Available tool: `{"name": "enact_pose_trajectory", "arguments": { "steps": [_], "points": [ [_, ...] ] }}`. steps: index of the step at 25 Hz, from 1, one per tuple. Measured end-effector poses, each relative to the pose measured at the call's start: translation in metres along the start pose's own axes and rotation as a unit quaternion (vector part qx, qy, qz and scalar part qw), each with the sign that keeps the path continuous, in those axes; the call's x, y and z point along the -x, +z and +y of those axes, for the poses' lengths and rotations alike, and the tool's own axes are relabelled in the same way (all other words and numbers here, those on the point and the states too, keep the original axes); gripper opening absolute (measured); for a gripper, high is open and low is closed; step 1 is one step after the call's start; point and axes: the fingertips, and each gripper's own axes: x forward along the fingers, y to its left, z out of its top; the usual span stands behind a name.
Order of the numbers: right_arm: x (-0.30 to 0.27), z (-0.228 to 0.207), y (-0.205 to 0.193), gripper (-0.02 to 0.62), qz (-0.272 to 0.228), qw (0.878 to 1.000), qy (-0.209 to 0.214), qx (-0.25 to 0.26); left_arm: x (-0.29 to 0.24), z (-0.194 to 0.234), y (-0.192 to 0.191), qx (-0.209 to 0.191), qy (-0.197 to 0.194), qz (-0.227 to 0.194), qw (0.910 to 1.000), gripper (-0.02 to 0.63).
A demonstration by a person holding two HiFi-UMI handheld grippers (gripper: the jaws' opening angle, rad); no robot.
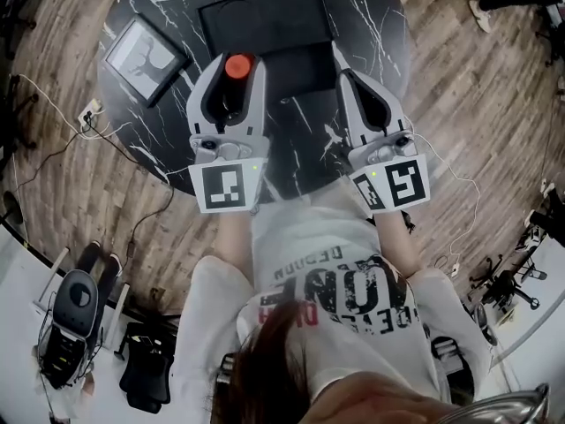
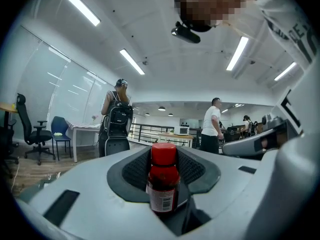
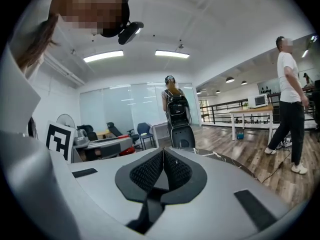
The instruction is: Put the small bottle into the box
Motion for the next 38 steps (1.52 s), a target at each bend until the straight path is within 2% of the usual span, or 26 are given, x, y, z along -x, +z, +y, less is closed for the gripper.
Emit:
{"name": "enact_pose_trajectory", "arguments": {
  "steps": [12,30,38],
  "points": [
    [-0.015,-0.003,-0.038,0.002,0.035,0.999,0.005,-0.025,-0.019,-0.012,-0.065,0.008,-0.013,0.058,0.9982,0.147],
    [-0.026,-0.005,-0.055,0.002,0.059,0.998,0.006,-0.034,-0.029,-0.022,-0.117,0.011,-0.021,0.121,0.9924,0.147],
    [-0.028,-0.006,-0.056,0.002,0.061,0.998,0.003,-0.033,-0.031,-0.030,-0.129,-0.024,-0.037,0.146,0.9883,0.150]
  ]
}}
